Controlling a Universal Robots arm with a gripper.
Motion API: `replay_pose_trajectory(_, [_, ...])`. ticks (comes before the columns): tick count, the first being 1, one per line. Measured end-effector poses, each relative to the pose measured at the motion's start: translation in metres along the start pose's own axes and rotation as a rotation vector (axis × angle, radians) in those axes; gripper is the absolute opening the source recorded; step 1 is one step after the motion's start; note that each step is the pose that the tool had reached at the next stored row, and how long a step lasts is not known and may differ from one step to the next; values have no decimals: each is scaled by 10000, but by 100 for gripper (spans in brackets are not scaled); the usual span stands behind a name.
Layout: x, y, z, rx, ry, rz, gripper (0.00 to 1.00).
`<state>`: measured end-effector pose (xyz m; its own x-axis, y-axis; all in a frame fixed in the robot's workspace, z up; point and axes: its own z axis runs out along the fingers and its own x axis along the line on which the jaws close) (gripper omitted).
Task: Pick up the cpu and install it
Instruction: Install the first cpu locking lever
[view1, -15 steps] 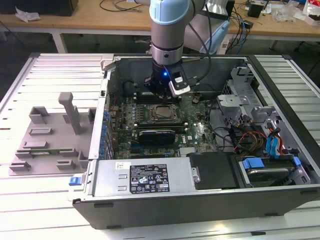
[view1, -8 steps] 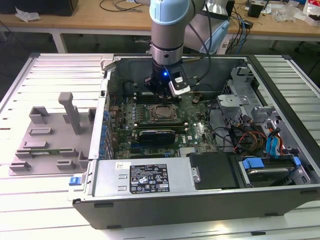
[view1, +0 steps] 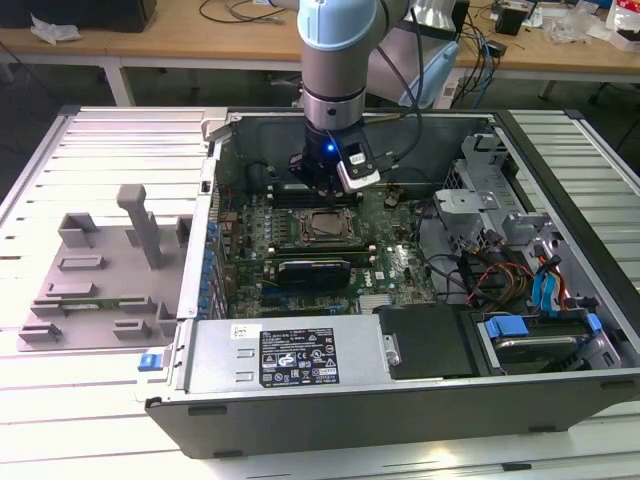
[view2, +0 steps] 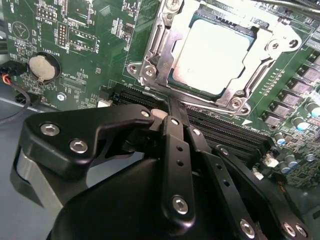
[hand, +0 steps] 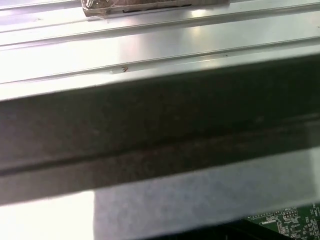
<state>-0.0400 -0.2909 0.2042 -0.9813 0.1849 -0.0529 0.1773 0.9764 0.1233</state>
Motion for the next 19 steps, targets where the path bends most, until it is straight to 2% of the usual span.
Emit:
replay_pose_trajectory(5, [49,3,-1,20,-60,441,11])
replay_pose_trajectory(10, [54,14,10,33,-124,782,11])
replay_pose_trajectory(12, [55,12,27,56,-196,974,11])
replay_pose_trajectory(15, [55,10,35,72,-248,1102,11])
replay_pose_trajectory(19, [55,12,22,79,-260,1177,11])
